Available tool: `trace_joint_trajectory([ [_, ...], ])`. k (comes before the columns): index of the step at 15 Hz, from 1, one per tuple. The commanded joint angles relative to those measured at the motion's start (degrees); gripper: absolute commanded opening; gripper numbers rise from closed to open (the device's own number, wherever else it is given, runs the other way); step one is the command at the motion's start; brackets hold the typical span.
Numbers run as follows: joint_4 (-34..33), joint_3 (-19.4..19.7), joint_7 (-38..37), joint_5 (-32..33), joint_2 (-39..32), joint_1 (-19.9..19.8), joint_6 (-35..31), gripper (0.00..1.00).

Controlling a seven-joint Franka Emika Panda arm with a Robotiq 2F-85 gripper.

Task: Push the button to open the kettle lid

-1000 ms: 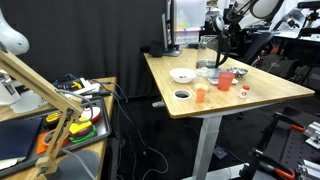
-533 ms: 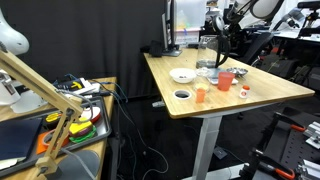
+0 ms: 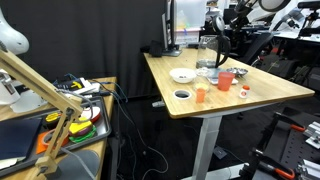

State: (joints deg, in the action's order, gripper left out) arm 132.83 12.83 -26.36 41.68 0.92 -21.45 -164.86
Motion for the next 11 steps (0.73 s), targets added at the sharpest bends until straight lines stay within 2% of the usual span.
trace_joint_trajectory([
  [1,0.85,-0.07,0.01,-0.02,0.83,0.05,0.00,0.28],
  [11,1.36,-0.15,0.01,-0.15,0.87,0.05,0.00,0.28],
])
